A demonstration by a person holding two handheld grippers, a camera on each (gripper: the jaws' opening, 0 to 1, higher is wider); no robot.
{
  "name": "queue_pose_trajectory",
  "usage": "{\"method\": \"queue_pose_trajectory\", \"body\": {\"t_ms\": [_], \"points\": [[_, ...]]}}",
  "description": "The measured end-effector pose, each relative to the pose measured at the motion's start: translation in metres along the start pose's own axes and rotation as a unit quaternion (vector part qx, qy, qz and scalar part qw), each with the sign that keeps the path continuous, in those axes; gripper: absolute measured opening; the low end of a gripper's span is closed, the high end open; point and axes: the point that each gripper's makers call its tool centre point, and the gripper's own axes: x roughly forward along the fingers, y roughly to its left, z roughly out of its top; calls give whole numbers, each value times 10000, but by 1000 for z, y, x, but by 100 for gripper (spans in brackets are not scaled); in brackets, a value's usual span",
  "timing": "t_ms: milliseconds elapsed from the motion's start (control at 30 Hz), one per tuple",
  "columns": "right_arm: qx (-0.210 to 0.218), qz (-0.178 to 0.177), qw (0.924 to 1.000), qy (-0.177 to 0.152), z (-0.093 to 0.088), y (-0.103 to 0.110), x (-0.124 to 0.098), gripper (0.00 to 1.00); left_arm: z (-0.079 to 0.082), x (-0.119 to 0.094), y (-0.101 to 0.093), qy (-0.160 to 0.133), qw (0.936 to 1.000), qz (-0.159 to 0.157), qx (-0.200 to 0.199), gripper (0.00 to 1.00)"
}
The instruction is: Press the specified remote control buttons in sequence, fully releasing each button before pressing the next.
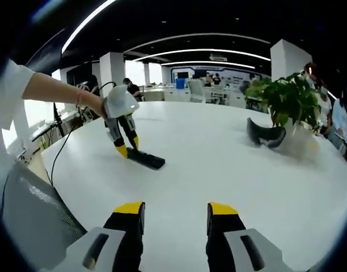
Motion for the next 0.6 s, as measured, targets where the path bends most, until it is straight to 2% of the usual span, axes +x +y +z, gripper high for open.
{"method": "queue_pose_trajectory", "body": {"t_ms": [100, 267, 600], "points": [[-277, 188, 9992, 237, -6, 10, 3, 42, 0, 1, -2, -13, 10000, 26, -71, 23], [-615, 159, 9971, 417, -11, 12, 5, 41, 0, 0, -8, -96, 9998, 64, -179, 23], [-381, 6, 9991, 194, -4, 2, 0, 40, -1, 2, -17, 141, 9998, 64, -151, 23]]}}
